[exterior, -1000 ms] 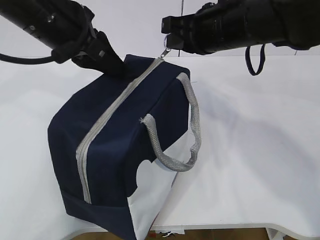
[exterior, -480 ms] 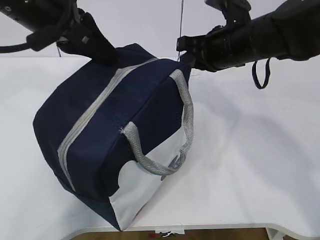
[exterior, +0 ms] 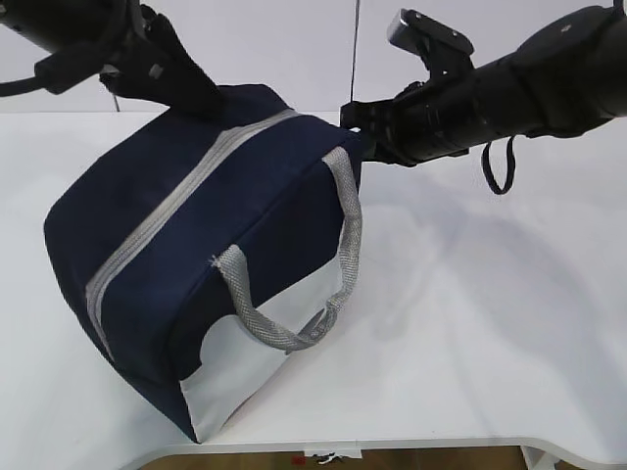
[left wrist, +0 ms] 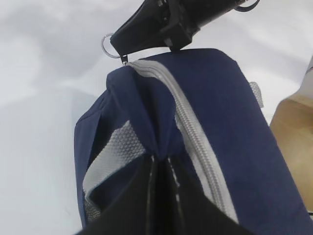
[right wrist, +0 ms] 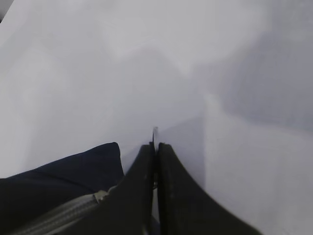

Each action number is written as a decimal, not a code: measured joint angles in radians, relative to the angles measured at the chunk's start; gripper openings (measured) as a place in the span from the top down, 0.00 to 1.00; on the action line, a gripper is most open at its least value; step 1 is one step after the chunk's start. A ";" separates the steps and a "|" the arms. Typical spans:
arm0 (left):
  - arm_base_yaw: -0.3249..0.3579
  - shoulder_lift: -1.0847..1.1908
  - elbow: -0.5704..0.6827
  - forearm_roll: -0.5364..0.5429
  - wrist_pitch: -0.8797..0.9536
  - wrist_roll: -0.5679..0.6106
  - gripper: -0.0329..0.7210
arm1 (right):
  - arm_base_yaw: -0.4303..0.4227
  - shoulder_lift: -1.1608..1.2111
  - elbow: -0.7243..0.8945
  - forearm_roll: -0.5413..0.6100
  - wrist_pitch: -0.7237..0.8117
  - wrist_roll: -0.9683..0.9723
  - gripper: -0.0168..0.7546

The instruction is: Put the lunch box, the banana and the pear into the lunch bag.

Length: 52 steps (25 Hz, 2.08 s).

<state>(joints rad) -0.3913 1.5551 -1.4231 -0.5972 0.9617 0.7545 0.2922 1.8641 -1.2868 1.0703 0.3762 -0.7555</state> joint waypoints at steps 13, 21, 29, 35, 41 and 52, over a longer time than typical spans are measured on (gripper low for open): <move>0.000 0.079 -0.002 -0.026 -0.075 0.000 0.96 | -0.010 0.000 -0.021 -0.044 -0.007 -0.002 0.67; 0.000 0.101 -0.002 -0.031 -0.113 0.000 0.95 | -0.011 0.000 -0.113 -0.150 0.098 0.003 0.54; 0.000 0.114 -0.004 -0.035 -0.137 -0.007 0.79 | -0.011 0.000 -0.296 -0.542 0.342 0.285 0.53; 0.000 0.114 -0.004 -0.037 -0.107 -0.044 0.56 | -0.011 0.000 -0.483 -0.761 0.628 0.480 0.53; 0.000 0.114 -0.056 0.034 -0.017 -0.118 0.53 | -0.011 0.000 -0.633 -0.925 0.850 0.612 0.53; 0.000 0.110 -0.274 0.298 0.263 -0.387 0.53 | -0.012 -0.083 -0.618 -0.971 0.873 0.701 0.53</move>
<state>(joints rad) -0.3913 1.6650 -1.6966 -0.2988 1.2243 0.3679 0.2799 1.7810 -1.9046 0.0997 1.2493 -0.0543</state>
